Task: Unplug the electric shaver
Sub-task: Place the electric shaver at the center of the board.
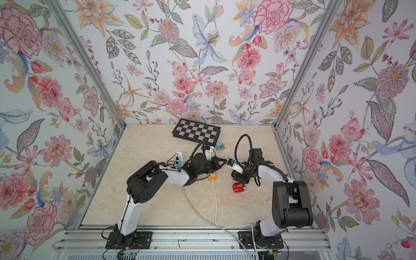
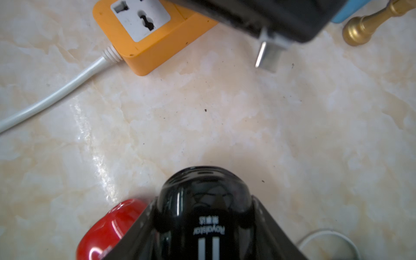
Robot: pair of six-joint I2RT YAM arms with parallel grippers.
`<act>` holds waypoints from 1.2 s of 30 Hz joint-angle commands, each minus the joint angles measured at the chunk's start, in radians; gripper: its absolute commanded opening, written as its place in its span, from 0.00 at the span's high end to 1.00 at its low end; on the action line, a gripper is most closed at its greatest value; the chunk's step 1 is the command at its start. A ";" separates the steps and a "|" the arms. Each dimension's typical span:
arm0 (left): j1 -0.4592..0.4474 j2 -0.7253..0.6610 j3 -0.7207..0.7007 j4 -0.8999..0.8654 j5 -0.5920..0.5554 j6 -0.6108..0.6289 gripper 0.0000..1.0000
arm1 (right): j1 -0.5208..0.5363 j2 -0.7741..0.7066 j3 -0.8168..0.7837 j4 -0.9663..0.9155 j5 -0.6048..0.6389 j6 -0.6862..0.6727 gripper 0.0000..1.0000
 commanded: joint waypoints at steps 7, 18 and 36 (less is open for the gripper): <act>0.000 0.022 0.003 -0.002 0.042 0.012 1.00 | 0.004 0.109 0.083 -0.009 0.009 -0.143 0.53; -0.001 0.019 -0.005 -0.001 0.050 0.012 1.00 | 0.008 0.159 0.091 -0.011 0.018 -0.173 0.48; -0.005 0.011 0.001 -0.037 0.060 0.033 1.00 | 0.006 0.118 0.108 -0.009 0.007 -0.133 0.16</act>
